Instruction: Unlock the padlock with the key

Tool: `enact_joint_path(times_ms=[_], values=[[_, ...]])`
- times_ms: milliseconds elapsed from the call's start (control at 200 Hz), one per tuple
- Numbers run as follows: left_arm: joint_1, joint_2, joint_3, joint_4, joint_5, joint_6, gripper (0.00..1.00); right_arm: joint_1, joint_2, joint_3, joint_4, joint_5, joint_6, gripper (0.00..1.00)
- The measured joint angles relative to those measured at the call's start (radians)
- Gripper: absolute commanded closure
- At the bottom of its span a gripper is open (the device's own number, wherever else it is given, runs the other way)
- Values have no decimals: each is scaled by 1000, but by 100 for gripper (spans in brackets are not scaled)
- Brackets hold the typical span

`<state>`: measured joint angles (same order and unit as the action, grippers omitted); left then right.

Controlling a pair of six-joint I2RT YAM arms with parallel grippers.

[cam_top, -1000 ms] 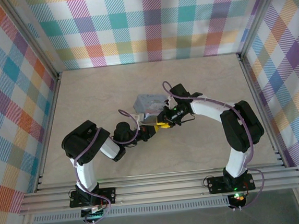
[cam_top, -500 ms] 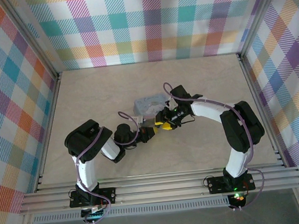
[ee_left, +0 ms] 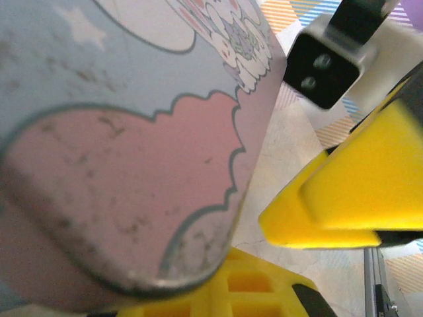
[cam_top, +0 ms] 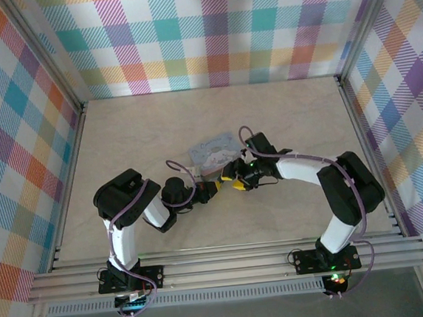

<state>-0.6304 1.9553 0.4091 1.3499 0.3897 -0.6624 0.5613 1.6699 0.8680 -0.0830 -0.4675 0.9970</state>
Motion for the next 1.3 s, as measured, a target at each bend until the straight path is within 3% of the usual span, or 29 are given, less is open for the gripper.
enact_joint_path(times_ms=[355,1075,1300], values=[[-8,8,0,16,-36,1,100,60,52,-30,168,104,133,44],[-8,8,0,17,-40,0,100,82,55,4,165,232,133,45],[-8,8,0,17,-40,0,100,83,71,51,120,232,111,55]])
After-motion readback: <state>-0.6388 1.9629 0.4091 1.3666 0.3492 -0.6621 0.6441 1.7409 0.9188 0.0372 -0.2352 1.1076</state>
